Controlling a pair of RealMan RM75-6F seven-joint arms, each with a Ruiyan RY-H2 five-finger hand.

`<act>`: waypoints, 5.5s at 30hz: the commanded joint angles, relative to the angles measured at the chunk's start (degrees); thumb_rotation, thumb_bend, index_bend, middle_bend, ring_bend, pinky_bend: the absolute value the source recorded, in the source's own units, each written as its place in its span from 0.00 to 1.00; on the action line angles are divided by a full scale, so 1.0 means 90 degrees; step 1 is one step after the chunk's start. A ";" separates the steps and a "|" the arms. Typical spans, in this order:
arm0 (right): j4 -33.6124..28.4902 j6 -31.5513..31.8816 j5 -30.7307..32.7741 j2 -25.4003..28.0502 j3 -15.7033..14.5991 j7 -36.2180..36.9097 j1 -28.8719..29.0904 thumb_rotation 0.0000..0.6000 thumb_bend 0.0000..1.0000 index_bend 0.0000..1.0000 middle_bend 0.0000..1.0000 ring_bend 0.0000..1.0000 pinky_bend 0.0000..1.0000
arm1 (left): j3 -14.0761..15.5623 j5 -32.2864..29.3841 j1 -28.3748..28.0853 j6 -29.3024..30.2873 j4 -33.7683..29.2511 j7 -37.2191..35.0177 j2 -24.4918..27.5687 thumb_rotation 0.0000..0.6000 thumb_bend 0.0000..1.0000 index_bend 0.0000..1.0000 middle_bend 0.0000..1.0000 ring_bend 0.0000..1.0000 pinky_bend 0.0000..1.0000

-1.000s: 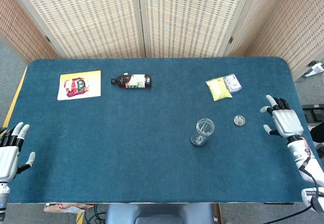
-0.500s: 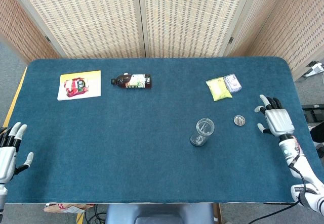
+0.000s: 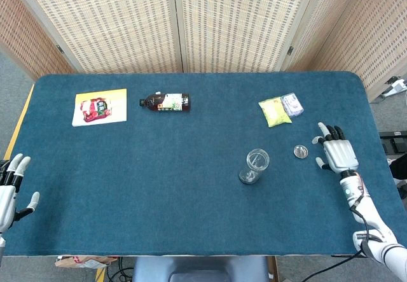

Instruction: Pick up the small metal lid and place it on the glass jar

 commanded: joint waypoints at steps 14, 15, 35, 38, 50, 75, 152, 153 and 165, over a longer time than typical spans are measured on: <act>0.0526 -0.0299 -0.0055 -0.0488 0.0004 0.0057 0.0330 1.00 0.33 0.35 0.00 0.00 0.00 | -0.0007 0.0018 0.0021 0.0007 0.0008 -0.0142 0.0061 1.00 0.35 0.00 0.00 0.00 0.08; 0.0545 -0.0307 -0.0057 -0.0502 0.0004 0.0052 0.0344 1.00 0.33 0.35 0.00 0.00 0.00 | -0.0009 0.0016 0.0025 0.0012 0.0007 -0.0146 0.0063 1.00 0.35 0.00 0.00 0.00 0.08; 0.1437 -0.0788 -0.0096 -0.0879 0.0000 0.0399 0.0725 1.00 0.33 0.35 0.00 0.00 0.00 | -0.0051 -0.0030 0.0068 0.0074 0.0001 -0.0145 0.0080 1.00 0.35 0.00 0.00 0.00 0.08; 0.1657 -0.0899 -0.0127 -0.0955 -0.0007 0.0487 0.0834 1.00 0.33 0.35 0.00 0.00 0.00 | -0.0060 -0.0061 0.0060 0.0052 0.0010 -0.0098 0.0067 1.00 0.35 0.00 0.00 0.00 0.08; 0.1984 -0.0953 -0.0370 -0.1086 -0.0151 0.0747 0.1092 1.00 0.33 0.35 0.00 0.00 0.00 | -0.0091 -0.0100 0.0076 0.0083 -0.0006 -0.0069 0.0055 1.00 0.35 0.00 0.00 0.00 0.08; 0.1083 -0.0971 -0.0277 -0.0571 -0.0226 0.0425 0.0891 1.00 0.38 0.49 0.00 0.00 0.00 | -0.0056 -0.0013 0.0098 0.0116 -0.0031 -0.0024 0.0058 1.00 0.35 0.00 0.00 0.00 0.08; -0.4744 -0.0142 0.0916 0.2617 0.0867 -0.3052 0.1325 1.00 0.39 0.64 0.02 0.00 0.00 | -0.0094 0.0243 0.0075 0.0349 0.0370 -0.0141 -0.0144 1.00 0.35 0.00 0.02 0.00 0.08; -0.4836 -0.0120 0.0936 0.2667 0.0871 -0.3109 0.1324 1.00 0.39 0.64 0.02 0.00 0.00 | -0.0100 0.0228 0.0073 0.0339 0.0367 -0.0139 -0.0143 1.00 0.35 0.00 0.02 0.00 0.08; -0.5748 0.0138 0.0982 0.3039 0.0851 -0.3531 0.1313 1.00 0.39 0.64 0.02 0.00 0.00 | -0.0128 0.0133 0.0065 0.0298 0.0340 -0.0061 -0.0156 1.00 0.35 0.00 0.02 0.00 0.08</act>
